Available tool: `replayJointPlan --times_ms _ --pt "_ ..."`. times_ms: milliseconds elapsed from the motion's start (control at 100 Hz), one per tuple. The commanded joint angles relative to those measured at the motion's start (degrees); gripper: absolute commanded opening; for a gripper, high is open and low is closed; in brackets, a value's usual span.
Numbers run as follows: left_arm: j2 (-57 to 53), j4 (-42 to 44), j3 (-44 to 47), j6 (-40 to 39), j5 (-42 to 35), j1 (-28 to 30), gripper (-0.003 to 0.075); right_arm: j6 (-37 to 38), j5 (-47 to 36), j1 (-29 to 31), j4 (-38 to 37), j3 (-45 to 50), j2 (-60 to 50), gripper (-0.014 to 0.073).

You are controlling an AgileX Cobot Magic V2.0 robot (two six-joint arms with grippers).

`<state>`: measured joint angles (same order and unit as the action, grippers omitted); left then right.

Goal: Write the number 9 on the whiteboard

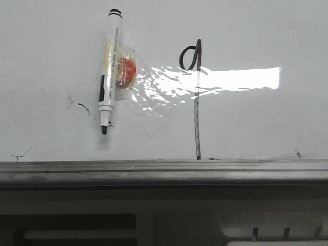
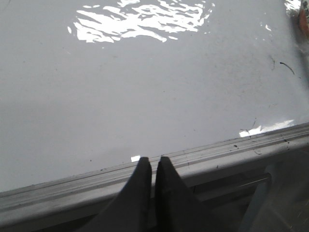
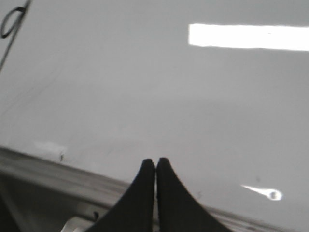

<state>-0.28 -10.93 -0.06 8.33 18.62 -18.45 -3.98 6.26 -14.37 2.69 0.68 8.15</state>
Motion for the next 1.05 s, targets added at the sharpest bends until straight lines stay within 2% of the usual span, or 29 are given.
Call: replayJointPlan --times_ms 0,280,430,1040 --pt "-1.5 -0.5 1.7 -0.8 -3.1 0.2 -0.0018 1.1 -2.6 3.7 -1.3 1.4 0.6 -0.0045" --pt "-1.5 -0.5 1.7 -0.8 -3.1 0.2 -0.0018 1.1 10.7 6.3 -4.6 1.4 -4.9 -0.0045" --pt "-1.5 -0.5 1.7 -0.8 -3.1 0.2 -0.0018 0.9 11.0 6.3 -4.9 1.4 -10.2 -0.0045" --pt "-1.5 -0.5 1.7 -0.8 -3.0 0.2 -0.0018 0.9 10.8 6.3 -4.9 1.4 -9.9 -0.0045"
